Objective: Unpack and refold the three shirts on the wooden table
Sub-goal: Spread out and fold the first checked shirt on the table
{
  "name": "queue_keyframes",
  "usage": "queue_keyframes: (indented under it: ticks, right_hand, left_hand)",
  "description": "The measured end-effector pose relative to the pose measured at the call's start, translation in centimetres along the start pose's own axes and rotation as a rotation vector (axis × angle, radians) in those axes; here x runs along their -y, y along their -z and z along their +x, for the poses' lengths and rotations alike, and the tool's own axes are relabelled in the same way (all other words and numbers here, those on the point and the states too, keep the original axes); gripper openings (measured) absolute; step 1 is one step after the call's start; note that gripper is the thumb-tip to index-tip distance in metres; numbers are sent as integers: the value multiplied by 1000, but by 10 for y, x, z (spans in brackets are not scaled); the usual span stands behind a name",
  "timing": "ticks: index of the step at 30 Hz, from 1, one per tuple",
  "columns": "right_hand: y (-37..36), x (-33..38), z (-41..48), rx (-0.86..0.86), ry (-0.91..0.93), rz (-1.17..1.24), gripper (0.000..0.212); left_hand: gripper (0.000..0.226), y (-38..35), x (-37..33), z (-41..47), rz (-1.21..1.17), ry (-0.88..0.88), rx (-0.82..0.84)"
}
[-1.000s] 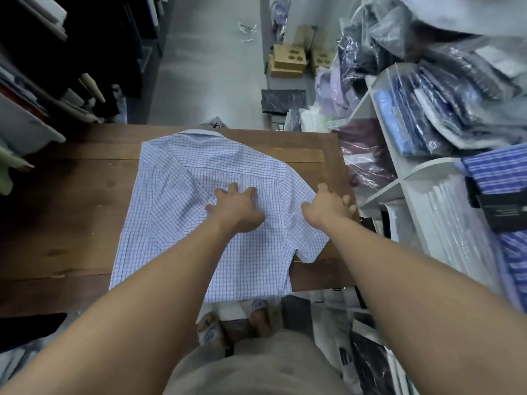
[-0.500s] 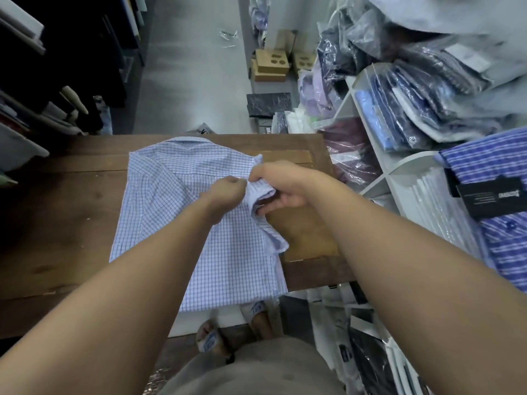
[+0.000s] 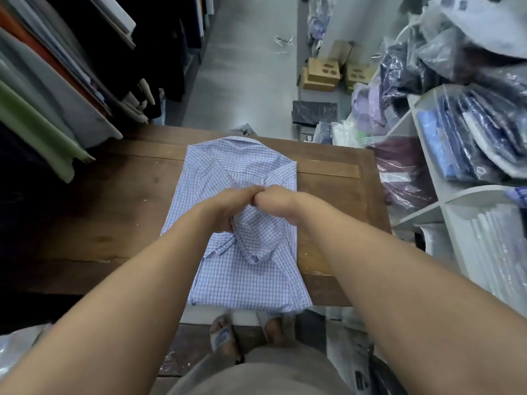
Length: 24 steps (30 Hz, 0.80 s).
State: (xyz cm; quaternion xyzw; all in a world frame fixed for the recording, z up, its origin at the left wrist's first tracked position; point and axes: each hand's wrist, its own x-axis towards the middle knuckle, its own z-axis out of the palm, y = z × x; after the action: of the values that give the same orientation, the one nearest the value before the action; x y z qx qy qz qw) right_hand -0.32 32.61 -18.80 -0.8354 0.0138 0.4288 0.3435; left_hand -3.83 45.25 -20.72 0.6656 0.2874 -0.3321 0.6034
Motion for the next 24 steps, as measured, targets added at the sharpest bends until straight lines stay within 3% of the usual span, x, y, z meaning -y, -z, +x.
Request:
queue_keyframes:
  ticks: [2, 5, 7, 14, 17, 19, 22, 24]
  right_hand:
    - [-2, -13, -1, -52, 33, -7, 35]
    - [1, -33, -6, -265, 52, 97, 29]
    - [6, -51, -15, -295, 18, 60, 16]
    - [-7, -112, -41, -309, -74, -244, 26]
    - [-22, -124, -51, -390, -45, -288, 38]
    - [-31, -130, -57, -426, -26, -302, 43]
    - [-41, -139, -66, -447, -20, -310, 46]
    - [-46, -146, -74, -454, -18, -319, 46]
  left_hand:
    - [35, -3, 8, 6, 27, -38, -94]
    - [16, -5, 17, 13, 196, -170, -334]
    - [29, -9, 16, 9, 307, -180, -424]
    - [53, -20, 22, 3, 513, -306, -555]
    - [62, -33, 34, -1, 792, -392, -690]
    - [58, -42, 42, -4, 939, -549, -760]
    - [45, -60, 47, -7, 994, -707, -513]
    - [44, -71, 51, -9, 1023, -660, -286]
